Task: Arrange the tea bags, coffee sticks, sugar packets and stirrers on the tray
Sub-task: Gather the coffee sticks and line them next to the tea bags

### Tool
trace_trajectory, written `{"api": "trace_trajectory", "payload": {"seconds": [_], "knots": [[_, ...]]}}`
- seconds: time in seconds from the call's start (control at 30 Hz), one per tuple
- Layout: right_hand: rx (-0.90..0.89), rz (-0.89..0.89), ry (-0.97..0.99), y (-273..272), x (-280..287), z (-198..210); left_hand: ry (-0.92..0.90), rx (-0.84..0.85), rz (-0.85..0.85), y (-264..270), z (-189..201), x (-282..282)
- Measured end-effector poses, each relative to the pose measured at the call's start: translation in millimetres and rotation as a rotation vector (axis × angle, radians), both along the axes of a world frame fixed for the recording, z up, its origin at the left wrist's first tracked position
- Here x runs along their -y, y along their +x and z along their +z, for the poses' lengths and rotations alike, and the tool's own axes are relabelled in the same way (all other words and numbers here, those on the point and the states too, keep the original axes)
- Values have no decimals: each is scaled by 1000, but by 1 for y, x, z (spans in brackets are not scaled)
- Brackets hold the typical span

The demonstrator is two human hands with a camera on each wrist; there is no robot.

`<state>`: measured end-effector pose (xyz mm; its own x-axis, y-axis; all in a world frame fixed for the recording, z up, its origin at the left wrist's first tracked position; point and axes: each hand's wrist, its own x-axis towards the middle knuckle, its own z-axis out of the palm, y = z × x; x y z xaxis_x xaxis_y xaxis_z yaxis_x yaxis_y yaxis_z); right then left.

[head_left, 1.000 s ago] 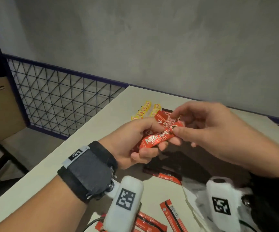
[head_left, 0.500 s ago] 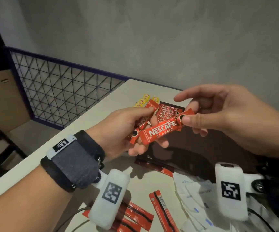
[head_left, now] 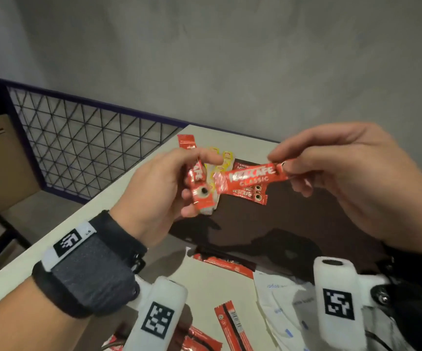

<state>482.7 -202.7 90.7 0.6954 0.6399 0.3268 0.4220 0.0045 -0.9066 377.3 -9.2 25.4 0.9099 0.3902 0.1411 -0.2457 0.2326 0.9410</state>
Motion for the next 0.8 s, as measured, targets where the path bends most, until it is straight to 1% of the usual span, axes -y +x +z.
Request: {"api": "trace_trajectory", "payload": {"seconds": [0.1,0.2,0.3,0.37,0.47,0.7,0.8], "knots": [[-31,-76,106,4,4,4,-18,48,-52,1,-2,0],[-43,-114,139,3,4,4,31,41,-72,1,-7,4],[-6,-143,59,0,0,-1,77,13,-114,1,-11,7],[25,-139,-28,-1,-3,-6,100,-6,-117,1,-13,8],[65,-136,-89,-3,-7,-11,106,1,-108,1,-12,7],[137,-181,-106,-5,-10,-14,101,18,-89,1,-10,12],[146,-168,-101,-6,-11,-15,53,27,-67,2,-11,14]]}}
